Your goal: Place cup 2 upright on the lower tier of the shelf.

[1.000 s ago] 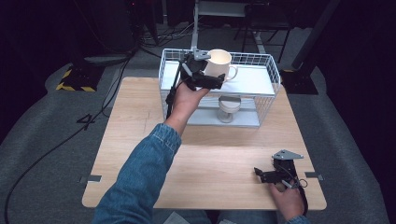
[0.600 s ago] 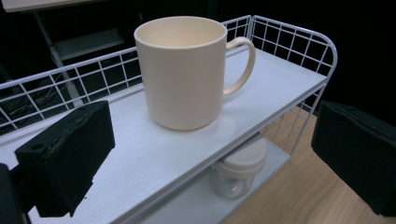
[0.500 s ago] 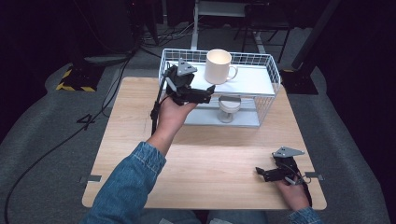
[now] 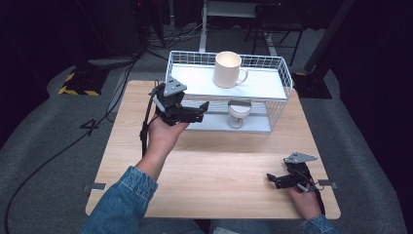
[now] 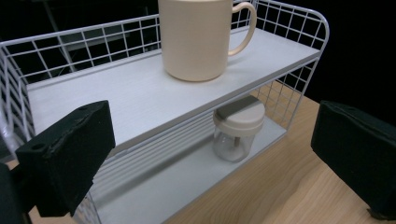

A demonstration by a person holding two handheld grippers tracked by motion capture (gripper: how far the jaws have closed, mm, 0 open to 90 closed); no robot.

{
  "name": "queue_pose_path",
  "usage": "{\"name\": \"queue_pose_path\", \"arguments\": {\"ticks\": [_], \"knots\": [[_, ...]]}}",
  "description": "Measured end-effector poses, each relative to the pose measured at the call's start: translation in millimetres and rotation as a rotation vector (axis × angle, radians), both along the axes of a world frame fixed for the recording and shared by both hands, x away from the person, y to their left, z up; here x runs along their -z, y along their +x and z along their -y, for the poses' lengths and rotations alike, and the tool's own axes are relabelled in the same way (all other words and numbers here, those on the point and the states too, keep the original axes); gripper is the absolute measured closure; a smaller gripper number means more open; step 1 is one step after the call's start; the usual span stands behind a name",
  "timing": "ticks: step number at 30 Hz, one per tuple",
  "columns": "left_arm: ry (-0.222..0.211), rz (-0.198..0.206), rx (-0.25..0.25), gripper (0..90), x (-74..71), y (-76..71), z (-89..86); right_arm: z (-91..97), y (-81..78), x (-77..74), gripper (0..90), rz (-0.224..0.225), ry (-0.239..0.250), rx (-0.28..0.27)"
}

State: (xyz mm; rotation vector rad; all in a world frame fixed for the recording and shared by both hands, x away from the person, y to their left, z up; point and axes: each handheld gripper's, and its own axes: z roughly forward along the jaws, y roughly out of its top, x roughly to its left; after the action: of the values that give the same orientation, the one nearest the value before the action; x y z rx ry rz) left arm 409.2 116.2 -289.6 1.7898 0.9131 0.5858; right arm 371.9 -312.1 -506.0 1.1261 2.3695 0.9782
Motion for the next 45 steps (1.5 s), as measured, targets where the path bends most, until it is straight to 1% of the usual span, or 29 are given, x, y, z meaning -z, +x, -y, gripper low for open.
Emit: {"name": "queue_pose_path", "arguments": {"ticks": [2,3,7,12,16,19,22,29,33,35,37,40,45], "knots": [[0.011,0.003,-0.002,0.3,3.1,-5.4,-4.8,-0.2,-0.1,0.0,0.5,0.000,0.002,0.003],[0.010,0.006,-0.004,0.3,5.0,-7.9,-7.1,-0.2,-0.1,0.0,0.4,0.000,0.002,0.003],[0.002,-0.006,0.005,0.3,11.8,-16.6,-15.2,-0.2,-0.1,0.0,0.4,0.000,0.002,0.002],[0.008,-0.014,0.009,0.3,21.2,-27.3,-23.8,-0.2,-0.1,0.0,0.5,-0.001,0.002,0.003],[0.012,-0.021,0.011,0.3,31.7,-35.5,-29.9,-0.2,-0.2,0.0,0.5,0.000,0.002,0.002],[0.017,-0.027,0.011,0.3,40.6,-40.4,-34.0,-0.2,-0.2,0.0,0.5,0.000,0.001,0.002],[0.010,-0.043,0.010,0.3,49.8,-44.6,-37.4,-0.2,-0.2,0.0,0.4,0.000,0.002,0.002],[0.016,-0.057,0.005,0.3,70.9,-55.8,-46.3,-0.2,-0.1,0.0,0.5,0.000,0.002,0.002],[0.043,-0.056,0.000,0.3,85.4,-62.6,-51.9,-0.2,-0.1,0.0,0.5,0.000,0.002,0.002],[0.044,-0.066,0.003,0.3,93.3,-65.1,-55.5,-0.2,-0.2,0.0,0.4,0.000,0.002,0.002],[0.036,-0.083,0.001,0.3,100.8,-67.6,-58.4,-0.2,-0.1,0.0,0.5,0.000,0.002,0.002],[0.039,-0.091,0.000,0.2,110.1,-71.7,-63.0,-0.2,-0.2,0.0,0.5,0.000,0.002,0.002],[0.064,-0.108,0.001,0.2,126.4,-78.8,-68.6,-0.2,-0.2,0.0,0.5,0.000,0.002,0.002]]}}
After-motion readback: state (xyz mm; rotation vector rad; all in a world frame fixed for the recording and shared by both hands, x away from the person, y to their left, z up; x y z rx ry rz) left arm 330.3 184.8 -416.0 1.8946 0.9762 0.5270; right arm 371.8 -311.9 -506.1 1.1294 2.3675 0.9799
